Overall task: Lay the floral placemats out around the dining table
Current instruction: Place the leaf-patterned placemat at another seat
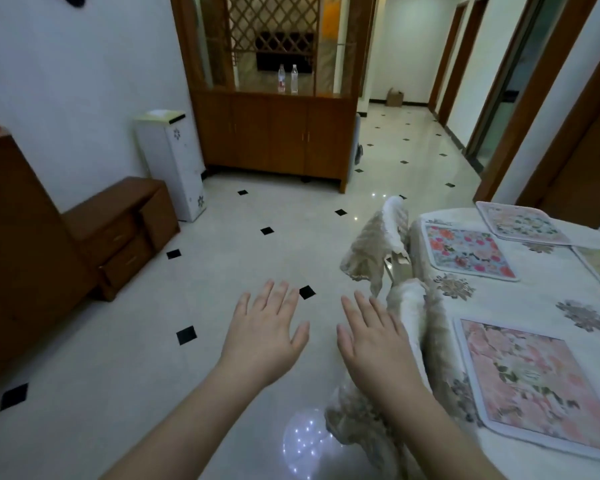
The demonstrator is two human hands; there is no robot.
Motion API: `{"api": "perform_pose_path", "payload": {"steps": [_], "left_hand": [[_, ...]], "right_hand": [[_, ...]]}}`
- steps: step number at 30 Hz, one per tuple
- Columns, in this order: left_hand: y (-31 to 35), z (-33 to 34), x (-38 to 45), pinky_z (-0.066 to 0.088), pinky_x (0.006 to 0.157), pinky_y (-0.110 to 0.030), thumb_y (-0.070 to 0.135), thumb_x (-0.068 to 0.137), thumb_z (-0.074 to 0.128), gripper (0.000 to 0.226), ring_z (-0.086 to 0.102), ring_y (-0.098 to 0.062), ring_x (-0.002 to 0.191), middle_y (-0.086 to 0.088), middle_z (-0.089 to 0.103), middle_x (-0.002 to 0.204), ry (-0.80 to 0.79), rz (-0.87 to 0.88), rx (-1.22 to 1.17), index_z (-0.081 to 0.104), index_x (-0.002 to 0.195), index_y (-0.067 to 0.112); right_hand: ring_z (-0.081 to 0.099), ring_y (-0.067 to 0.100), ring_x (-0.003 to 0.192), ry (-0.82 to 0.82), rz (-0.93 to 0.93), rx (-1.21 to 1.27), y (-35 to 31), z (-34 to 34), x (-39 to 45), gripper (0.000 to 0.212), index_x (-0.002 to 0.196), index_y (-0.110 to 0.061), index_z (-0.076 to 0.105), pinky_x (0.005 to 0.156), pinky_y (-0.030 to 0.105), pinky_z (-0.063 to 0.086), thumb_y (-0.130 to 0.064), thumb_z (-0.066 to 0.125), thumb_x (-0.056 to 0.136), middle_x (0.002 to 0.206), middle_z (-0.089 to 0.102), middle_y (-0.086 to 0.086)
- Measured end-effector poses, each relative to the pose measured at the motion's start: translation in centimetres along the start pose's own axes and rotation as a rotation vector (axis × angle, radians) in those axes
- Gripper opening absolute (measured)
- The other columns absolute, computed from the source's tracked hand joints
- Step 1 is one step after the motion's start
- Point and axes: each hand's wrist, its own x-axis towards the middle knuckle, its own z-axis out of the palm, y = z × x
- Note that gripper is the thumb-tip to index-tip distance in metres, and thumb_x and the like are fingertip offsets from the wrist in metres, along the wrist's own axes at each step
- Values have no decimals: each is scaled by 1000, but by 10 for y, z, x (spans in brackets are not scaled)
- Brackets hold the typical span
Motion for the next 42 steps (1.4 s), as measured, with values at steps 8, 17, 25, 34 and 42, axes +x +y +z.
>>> {"api": "perform_pose_path", "payload": {"steps": [8,17,25,34,42], "left_hand": [[-96,-10,8,6,119,-44,60,70,-18,96,-1,-17,152,7,3,165,-24,-89,10,7,157,28],[-125,6,62,7,120,-44,60,85,-6,80,2,-17,152,7,7,165,-90,-109,4,9,157,28],[-116,26,175,7,119,-45,62,69,-18,98,3,-17,151,7,8,165,-108,-78,26,11,156,30],[-101,34,282,9,119,-46,66,75,-11,92,6,-17,151,6,11,165,-105,-27,38,12,156,31],[-124,48,375,10,119,-46,64,75,-11,90,8,-17,151,6,14,164,-86,-37,-29,14,156,30]], "right_hand": [[62,29,117,1,-51,-59,-76,22,43,53,125,-15,65,95,47,50,-40,34,90,126,66,8],[64,27,115,11,-53,-55,-80,42,101,53,123,-17,67,93,45,51,-41,34,90,125,67,5],[63,27,115,89,-5,-28,-33,70,192,52,124,-16,66,99,39,33,-40,34,91,124,67,6],[63,28,115,52,9,-19,4,85,293,53,126,-15,64,95,46,50,-40,33,91,123,67,7],[64,29,114,13,26,-29,1,108,377,52,119,-14,69,93,47,51,-40,34,90,122,68,8]]}}
